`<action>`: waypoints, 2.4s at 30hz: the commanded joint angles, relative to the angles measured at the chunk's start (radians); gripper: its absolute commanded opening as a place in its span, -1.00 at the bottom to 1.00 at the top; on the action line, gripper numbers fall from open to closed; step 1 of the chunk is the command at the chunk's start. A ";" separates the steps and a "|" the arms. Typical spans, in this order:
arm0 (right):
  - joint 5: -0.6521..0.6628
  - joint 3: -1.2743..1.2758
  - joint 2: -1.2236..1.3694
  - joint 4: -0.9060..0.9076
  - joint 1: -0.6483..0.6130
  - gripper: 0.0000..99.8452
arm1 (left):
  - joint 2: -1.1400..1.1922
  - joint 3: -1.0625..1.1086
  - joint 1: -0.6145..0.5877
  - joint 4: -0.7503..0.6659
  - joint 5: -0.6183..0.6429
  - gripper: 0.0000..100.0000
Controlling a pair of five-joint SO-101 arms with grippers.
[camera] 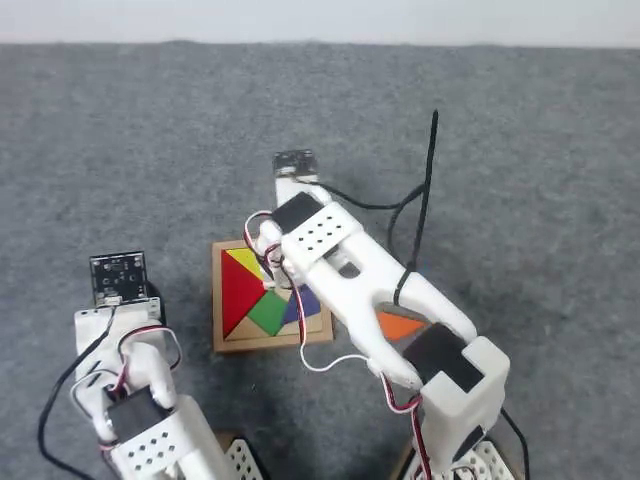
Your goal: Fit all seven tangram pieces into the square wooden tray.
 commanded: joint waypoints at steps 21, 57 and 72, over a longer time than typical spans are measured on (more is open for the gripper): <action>0.147 -0.086 0.133 -0.085 0.071 -0.98 | -0.023 -0.012 0.009 0.006 -0.011 -0.64; 0.534 0.361 -0.472 0.171 0.151 -0.87 | -0.023 -0.012 0.009 0.006 -0.011 -0.64; 0.884 0.612 -0.409 0.002 0.174 -0.84 | -0.023 -0.012 0.009 0.006 -0.011 -0.64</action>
